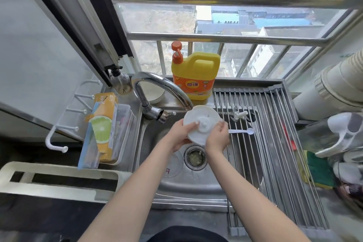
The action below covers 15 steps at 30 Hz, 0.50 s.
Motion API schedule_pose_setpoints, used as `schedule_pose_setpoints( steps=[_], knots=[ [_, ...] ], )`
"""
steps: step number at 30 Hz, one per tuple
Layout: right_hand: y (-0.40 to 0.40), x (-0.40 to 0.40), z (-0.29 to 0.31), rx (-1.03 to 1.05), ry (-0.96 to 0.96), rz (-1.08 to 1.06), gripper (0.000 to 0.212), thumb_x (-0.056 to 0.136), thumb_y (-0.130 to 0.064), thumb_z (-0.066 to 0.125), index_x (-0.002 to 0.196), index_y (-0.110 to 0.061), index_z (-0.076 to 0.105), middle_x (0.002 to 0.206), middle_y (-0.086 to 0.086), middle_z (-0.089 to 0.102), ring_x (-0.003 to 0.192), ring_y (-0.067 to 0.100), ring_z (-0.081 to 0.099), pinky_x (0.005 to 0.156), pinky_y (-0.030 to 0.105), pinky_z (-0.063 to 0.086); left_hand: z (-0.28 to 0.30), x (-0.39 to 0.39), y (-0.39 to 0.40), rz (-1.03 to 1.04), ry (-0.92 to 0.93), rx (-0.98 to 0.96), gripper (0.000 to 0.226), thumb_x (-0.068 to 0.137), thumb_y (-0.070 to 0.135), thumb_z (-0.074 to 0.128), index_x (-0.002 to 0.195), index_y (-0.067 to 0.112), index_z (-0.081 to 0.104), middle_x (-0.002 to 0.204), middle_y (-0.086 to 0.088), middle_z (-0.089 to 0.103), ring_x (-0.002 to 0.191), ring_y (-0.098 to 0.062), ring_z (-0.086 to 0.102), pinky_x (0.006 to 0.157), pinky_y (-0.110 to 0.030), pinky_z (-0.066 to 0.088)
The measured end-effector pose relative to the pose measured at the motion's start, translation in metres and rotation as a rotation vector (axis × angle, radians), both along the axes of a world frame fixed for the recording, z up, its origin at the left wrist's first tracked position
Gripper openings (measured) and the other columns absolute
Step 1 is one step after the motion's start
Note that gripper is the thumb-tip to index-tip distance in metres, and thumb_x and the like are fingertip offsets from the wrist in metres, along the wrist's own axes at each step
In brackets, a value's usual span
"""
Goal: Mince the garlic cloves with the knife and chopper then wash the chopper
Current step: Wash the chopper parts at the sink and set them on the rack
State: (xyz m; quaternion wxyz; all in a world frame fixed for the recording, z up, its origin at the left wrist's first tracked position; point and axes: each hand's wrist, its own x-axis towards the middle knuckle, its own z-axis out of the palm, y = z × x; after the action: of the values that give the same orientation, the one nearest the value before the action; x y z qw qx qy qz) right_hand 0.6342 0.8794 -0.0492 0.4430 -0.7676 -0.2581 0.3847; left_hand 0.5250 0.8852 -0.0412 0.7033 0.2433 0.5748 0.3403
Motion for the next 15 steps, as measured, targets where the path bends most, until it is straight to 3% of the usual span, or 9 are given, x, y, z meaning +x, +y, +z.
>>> schedule_pose_setpoints(
  steps=[2, 4, 7, 9, 12, 15],
  knots=[
    [0.002, 0.009, -0.003, 0.058, -0.004, 0.116, 0.025, 0.102, -0.024, 0.036, 0.108, -0.012, 0.058, 0.092, -0.003, 0.058, 0.088, 0.018, 0.052, 0.072, 0.028, 0.039, 0.002, -0.002, 0.001, -0.065, 0.214, 0.072, 0.030, 0.095, 0.027, 0.058, 0.119, 0.009, 0.057, 0.111, -0.012, 0.066, 0.087, -0.022, 0.066, 0.069, -0.036, 0.059],
    [0.007, 0.022, -0.005, 0.110, -0.057, 0.260, 0.019, 0.100, -0.028, 0.044, 0.094, -0.016, 0.058, 0.082, -0.007, 0.059, 0.080, 0.017, 0.055, 0.065, 0.028, 0.040, 0.008, -0.004, 0.003, -0.268, 0.488, 0.202, 0.035, 0.098, 0.038, 0.047, 0.109, 0.008, 0.059, 0.106, -0.011, 0.065, 0.086, -0.020, 0.062, 0.071, -0.032, 0.053],
    [0.013, 0.036, -0.011, 0.065, -0.145, 0.504, 0.034, 0.095, -0.044, 0.049, 0.080, -0.015, 0.057, 0.075, -0.003, 0.060, 0.071, 0.014, 0.054, 0.064, 0.032, 0.040, 0.008, -0.003, 0.006, -0.446, 0.724, 0.326, 0.039, 0.100, 0.039, 0.040, 0.114, 0.009, 0.060, 0.115, -0.013, 0.064, 0.105, -0.029, 0.058, 0.089, -0.040, 0.047],
    [0.012, 0.037, -0.014, 0.017, -0.148, 0.566, 0.044, 0.097, -0.047, 0.044, 0.075, -0.009, 0.050, 0.069, 0.001, 0.054, 0.064, 0.016, 0.046, 0.059, 0.032, 0.036, 0.006, -0.002, 0.007, -0.404, 0.804, 0.336, 0.035, 0.100, 0.036, 0.040, 0.114, 0.011, 0.061, 0.115, -0.014, 0.064, 0.104, -0.030, 0.057, 0.086, -0.040, 0.046],
    [0.003, 0.030, -0.015, 0.008, -0.284, 0.469, 0.050, 0.099, -0.049, 0.035, 0.072, -0.010, 0.046, 0.065, 0.005, 0.050, 0.060, 0.020, 0.045, 0.054, 0.031, 0.031, 0.005, 0.000, 0.002, -0.235, 0.784, 0.309, 0.034, 0.096, 0.036, 0.046, 0.102, 0.009, 0.065, 0.101, -0.012, 0.067, 0.093, -0.026, 0.057, 0.077, -0.036, 0.044],
    [-0.002, 0.018, -0.010, -0.075, -0.215, 0.183, 0.055, 0.100, -0.050, 0.029, 0.083, -0.005, 0.056, 0.075, 0.007, 0.056, 0.070, 0.023, 0.050, 0.054, 0.031, 0.032, 0.007, 0.010, -0.001, -0.046, 0.442, 0.154, 0.021, 0.093, 0.033, 0.057, 0.096, 0.013, 0.064, 0.094, -0.004, 0.065, 0.086, -0.019, 0.057, 0.069, -0.031, 0.045]
  ],
)
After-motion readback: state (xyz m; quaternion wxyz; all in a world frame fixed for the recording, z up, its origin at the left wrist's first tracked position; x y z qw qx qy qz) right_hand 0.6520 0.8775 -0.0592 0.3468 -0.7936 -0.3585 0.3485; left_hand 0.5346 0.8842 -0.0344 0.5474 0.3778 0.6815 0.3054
